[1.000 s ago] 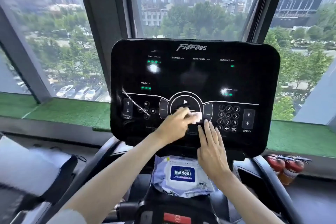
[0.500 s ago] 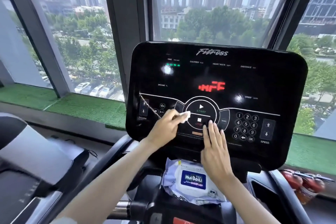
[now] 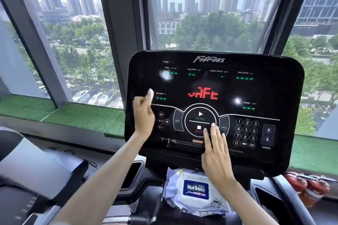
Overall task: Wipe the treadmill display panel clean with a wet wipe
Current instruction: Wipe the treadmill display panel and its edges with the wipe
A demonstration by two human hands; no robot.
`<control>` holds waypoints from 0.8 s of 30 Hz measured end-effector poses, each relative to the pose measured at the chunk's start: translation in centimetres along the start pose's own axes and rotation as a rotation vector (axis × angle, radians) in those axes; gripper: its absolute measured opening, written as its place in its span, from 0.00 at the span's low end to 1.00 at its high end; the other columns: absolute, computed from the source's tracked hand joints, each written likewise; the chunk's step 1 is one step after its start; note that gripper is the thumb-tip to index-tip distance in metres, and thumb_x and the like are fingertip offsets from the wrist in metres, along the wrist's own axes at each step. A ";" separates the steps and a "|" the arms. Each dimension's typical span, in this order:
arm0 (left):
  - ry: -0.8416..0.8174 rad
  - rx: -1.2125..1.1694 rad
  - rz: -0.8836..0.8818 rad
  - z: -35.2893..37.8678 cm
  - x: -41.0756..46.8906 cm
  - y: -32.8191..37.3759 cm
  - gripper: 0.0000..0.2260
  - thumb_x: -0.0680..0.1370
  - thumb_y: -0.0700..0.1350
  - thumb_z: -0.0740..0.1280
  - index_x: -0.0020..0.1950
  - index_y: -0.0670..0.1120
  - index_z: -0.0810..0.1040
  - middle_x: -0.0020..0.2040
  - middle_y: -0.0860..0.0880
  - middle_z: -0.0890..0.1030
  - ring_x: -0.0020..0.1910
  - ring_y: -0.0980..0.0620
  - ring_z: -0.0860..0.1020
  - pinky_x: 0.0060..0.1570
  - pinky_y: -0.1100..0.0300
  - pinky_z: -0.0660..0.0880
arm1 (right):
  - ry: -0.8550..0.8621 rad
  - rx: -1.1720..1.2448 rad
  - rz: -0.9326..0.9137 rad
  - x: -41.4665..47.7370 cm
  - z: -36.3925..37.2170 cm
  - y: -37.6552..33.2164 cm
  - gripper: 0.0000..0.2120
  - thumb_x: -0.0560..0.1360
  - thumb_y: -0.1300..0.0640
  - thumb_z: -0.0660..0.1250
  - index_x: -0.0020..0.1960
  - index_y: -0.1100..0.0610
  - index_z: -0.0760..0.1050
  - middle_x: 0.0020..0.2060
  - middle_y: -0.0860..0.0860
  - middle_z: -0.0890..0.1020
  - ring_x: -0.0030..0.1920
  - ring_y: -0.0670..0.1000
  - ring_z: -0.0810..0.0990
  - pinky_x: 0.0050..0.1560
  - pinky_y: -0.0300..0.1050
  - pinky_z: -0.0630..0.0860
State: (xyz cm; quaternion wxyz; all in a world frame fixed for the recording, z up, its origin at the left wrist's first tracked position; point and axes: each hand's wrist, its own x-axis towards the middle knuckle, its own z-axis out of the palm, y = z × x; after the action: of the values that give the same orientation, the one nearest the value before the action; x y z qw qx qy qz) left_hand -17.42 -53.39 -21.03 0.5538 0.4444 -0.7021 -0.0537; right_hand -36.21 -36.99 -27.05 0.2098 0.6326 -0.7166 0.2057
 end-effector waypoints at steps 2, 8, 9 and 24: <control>0.100 -0.020 -0.124 0.4 3.2 1.6 0.26 0.76 0.27 0.58 0.72 0.44 0.66 0.47 0.47 0.65 0.46 0.51 0.67 0.54 0.67 0.66 | 0.017 -0.005 0.007 0.2 -0.4 0.3 0.32 0.69 0.68 0.57 0.73 0.66 0.58 0.73 0.65 0.55 0.74 0.61 0.53 0.71 0.57 0.52; 0.156 -0.092 -0.076 5.4 5.6 10.0 0.26 0.75 0.28 0.59 0.72 0.45 0.66 0.51 0.47 0.66 0.52 0.51 0.68 0.53 0.72 0.65 | 0.045 -0.036 0.091 0.2 -1.4 3.0 0.32 0.68 0.67 0.51 0.73 0.65 0.58 0.73 0.64 0.57 0.74 0.60 0.54 0.71 0.56 0.54; 0.125 -0.078 -0.016 6.5 5.2 11.4 0.29 0.73 0.25 0.59 0.71 0.45 0.67 0.51 0.46 0.68 0.53 0.50 0.68 0.52 0.68 0.67 | 0.050 -0.048 0.106 0.1 -1.6 3.7 0.32 0.68 0.66 0.49 0.73 0.66 0.59 0.73 0.65 0.57 0.74 0.61 0.54 0.71 0.56 0.54; -0.495 -0.055 0.585 15.3 1.5 27.0 0.30 0.67 0.25 0.57 0.66 0.47 0.67 0.53 0.46 0.67 0.50 0.50 0.67 0.38 0.56 0.76 | 0.027 -0.071 0.353 -4.4 -3.8 10.7 0.33 0.68 0.65 0.50 0.73 0.64 0.57 0.73 0.64 0.57 0.74 0.61 0.53 0.70 0.55 0.53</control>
State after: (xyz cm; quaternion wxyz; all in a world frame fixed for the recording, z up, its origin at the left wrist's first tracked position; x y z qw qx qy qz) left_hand -45.30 -44.60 -10.40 0.3712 0.1840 -0.9100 -0.0180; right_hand -46.20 -30.06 -26.68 0.2023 0.4863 -0.8205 0.2222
